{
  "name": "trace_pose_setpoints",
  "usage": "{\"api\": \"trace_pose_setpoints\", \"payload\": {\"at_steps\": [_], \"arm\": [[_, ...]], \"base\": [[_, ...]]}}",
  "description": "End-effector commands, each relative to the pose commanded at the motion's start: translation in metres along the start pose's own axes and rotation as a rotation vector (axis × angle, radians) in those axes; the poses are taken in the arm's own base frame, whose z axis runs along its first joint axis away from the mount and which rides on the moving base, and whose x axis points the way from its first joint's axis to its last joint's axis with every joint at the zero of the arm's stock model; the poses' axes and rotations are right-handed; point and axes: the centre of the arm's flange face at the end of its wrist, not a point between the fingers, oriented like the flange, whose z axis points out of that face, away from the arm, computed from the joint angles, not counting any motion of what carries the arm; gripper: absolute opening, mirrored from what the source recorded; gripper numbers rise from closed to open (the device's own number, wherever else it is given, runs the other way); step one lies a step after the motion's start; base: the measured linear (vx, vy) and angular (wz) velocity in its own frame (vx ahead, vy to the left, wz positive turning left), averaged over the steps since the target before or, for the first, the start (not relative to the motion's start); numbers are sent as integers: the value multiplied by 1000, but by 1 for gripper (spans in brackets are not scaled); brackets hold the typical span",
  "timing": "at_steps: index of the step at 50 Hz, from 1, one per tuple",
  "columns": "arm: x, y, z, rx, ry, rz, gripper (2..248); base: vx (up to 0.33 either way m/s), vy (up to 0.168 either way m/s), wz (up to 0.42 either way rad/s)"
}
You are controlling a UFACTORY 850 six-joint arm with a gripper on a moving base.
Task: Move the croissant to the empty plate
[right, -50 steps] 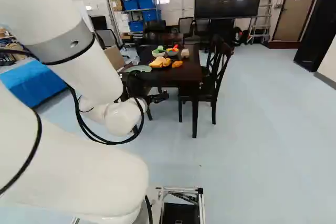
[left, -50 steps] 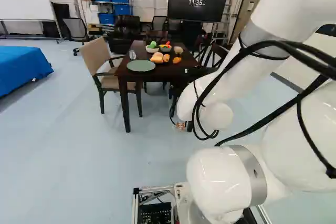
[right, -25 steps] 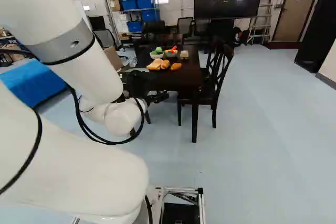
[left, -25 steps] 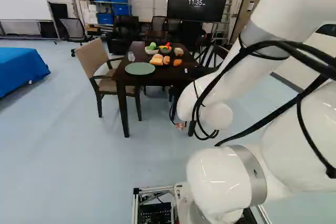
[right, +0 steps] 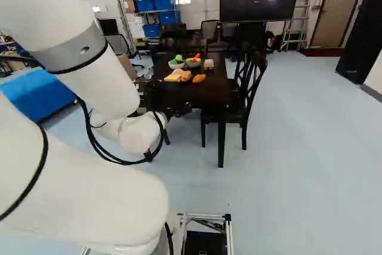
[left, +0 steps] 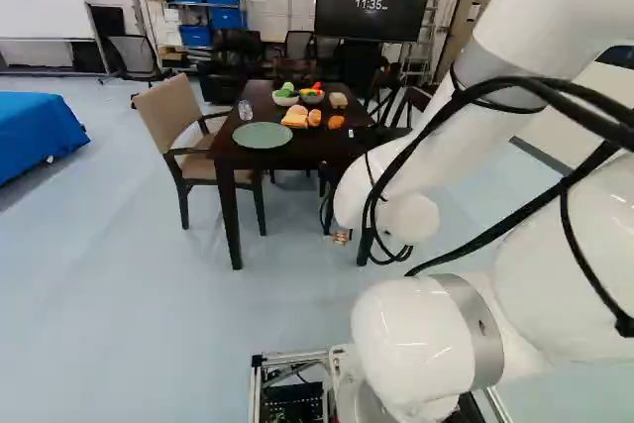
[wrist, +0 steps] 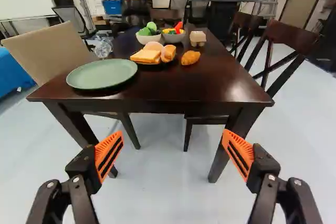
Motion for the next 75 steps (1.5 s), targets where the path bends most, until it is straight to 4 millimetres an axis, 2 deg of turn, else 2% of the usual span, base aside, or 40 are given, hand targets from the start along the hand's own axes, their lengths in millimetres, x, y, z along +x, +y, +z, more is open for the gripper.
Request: {"api": "trace_pose_setpoints", "payload": {"at_steps": [75], "arm": [[0, 0, 0, 0, 0, 0, 247]], "base": [[115, -1, -8]]}}
